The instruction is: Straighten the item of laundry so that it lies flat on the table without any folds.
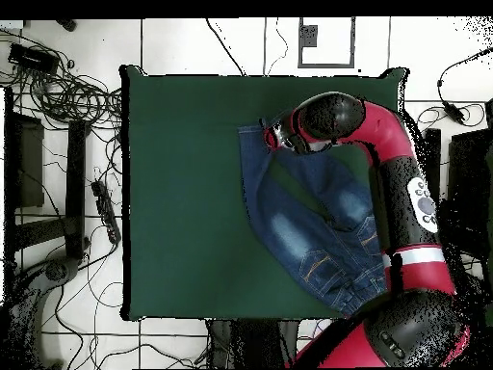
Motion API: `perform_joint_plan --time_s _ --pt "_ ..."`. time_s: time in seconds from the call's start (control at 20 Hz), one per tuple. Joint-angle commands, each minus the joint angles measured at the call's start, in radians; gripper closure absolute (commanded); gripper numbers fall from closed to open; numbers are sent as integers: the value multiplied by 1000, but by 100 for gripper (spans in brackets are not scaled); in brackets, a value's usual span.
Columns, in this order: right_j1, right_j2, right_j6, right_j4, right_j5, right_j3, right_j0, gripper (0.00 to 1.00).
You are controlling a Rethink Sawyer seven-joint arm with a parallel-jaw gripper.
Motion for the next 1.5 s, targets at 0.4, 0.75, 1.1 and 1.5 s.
perform_joint_plan --time_s 0.4,0.75,1.1,1.5 --pt "231 -37 -323 -138 -242 -192 101 100" --pt "241 -30 -320 -123 -288 -181 85 100" --pt "241 -33 -308 -115 -290 -196 99 0" --pt "235 -44 -311 -111 -299 -183 99 0"
